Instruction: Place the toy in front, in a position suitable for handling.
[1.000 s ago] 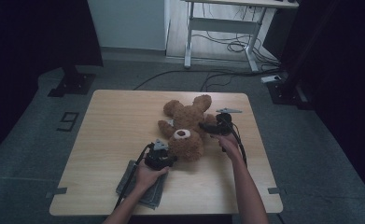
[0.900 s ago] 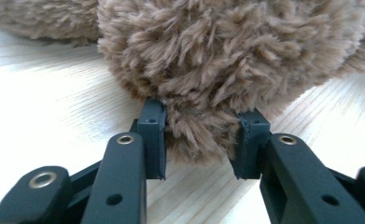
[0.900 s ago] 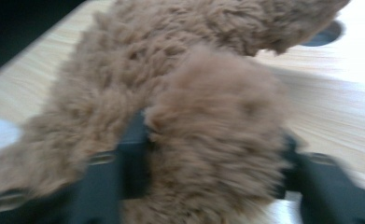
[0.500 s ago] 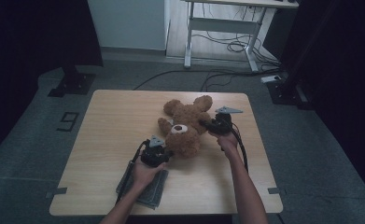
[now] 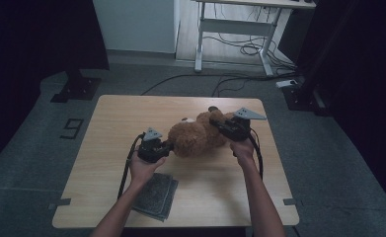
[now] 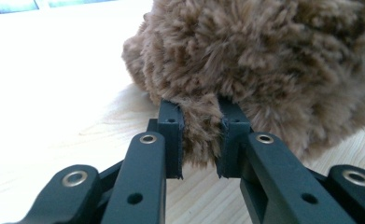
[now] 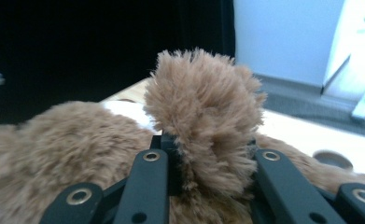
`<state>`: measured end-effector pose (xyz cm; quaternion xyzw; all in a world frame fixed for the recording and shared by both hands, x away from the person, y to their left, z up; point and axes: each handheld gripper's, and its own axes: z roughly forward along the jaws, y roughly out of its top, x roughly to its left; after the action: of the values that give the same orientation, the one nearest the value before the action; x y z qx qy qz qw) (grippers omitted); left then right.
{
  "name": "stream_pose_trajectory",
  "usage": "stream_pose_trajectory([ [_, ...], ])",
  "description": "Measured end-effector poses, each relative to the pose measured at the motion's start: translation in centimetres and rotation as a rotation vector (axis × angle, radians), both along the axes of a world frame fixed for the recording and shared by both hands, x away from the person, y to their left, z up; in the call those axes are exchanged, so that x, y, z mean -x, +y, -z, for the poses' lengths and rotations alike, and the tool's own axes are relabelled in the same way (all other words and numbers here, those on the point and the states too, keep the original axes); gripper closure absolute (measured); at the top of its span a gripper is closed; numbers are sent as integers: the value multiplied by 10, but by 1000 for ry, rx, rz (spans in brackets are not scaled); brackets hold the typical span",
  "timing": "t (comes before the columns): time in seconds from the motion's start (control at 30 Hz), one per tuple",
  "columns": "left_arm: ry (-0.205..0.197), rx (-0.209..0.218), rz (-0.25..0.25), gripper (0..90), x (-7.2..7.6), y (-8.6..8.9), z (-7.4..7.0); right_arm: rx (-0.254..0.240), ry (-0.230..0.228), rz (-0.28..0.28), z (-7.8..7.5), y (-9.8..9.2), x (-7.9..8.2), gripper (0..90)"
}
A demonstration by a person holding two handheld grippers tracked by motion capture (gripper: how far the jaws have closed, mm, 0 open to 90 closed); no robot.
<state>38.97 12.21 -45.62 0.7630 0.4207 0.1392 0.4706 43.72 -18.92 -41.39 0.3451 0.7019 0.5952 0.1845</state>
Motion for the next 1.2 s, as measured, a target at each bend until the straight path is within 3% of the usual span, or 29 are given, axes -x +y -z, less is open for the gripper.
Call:
stream_pose_trajectory([
  [0.13,4,5,-11,757,-10,10,-5,-7,-45,-31,-13,9,14,744],
  [0.27,27,6,-35,763,-21,18,-1,18,-42,-52,-11,18,20,744],
  [0.3,53,-7,-56,764,-29,22,4,42,-15,-62,-1,25,20,742],
  [0.43,97,-60,-83,764,-43,27,15,83,44,-73,23,38,16,741],
  [0.53,114,-71,-90,762,-49,30,21,38,85,-94,38,43,12,739],
  [0.57,138,-67,-92,761,-53,34,26,30,90,-96,40,44,11,737],
  [0.67,162,-69,-101,754,-58,37,33,35,107,-104,45,49,8,729],
  [0.87,171,-57,-119,719,-56,46,36,34,118,-94,50,51,7,708],
  [1.07,178,-57,-143,668,-51,59,31,40,140,-78,53,49,9,681],
  [1.2,126,-24,-144,601,-34,73,14,40,159,-78,57,51,9,664],
])
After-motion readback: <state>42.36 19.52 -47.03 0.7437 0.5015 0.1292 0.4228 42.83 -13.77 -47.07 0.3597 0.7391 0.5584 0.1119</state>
